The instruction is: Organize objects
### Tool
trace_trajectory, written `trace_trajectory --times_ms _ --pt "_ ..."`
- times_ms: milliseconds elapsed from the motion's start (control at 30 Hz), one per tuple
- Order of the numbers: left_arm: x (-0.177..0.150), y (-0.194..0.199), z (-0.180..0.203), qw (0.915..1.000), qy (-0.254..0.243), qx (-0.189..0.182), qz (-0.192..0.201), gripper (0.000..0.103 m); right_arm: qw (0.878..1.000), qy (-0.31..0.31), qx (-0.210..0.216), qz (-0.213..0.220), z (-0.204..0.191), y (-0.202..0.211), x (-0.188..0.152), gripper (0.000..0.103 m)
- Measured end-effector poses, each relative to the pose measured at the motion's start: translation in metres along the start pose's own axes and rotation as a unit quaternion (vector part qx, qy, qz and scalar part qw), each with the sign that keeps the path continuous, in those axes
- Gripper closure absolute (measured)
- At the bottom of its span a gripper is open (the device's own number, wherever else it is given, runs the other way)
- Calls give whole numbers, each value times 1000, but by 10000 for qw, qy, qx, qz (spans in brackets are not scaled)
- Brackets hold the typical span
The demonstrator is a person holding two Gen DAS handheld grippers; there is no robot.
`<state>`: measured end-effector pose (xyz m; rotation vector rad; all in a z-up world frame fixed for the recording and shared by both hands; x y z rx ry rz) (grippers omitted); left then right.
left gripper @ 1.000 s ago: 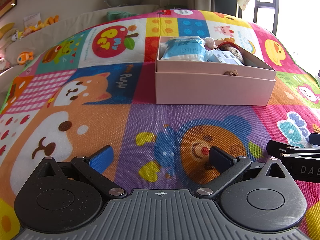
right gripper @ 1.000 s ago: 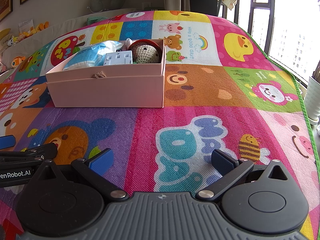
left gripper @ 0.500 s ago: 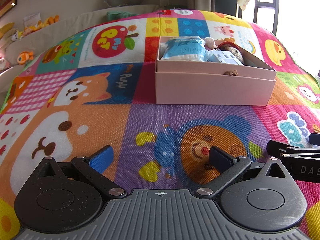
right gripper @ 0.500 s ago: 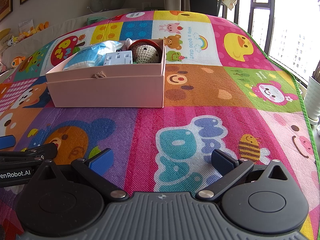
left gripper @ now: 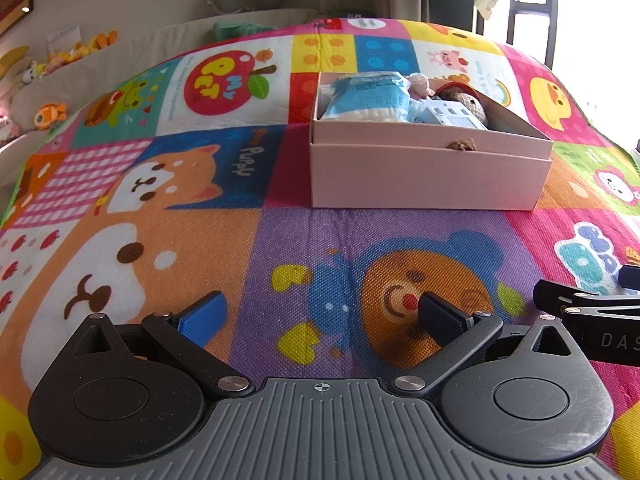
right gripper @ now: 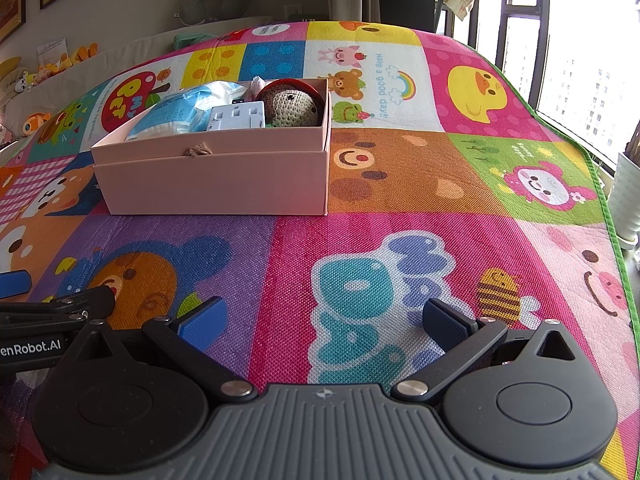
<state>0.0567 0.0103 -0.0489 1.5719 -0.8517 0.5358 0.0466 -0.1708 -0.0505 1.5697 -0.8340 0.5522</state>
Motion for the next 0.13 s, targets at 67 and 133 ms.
trace_trajectory --times_ms 67,133 --pt "-1 0 0 10000 10 -11 3 0 10000 2 -1 0 0 0 0 0" --pt "-1 0 -1 10000 5 -7 0 0 10000 1 0 0 0 0 0 0"
Point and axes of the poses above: each gripper's, at about its wrist camera, not at the fingertips, and y roughly against the way its jaws point, z to its right, x to its top, the point moved 6 cm from there along -y, roughly the way its jaws point, and after that the axes turned 12 degrees about -y, right-handed, at the moved point
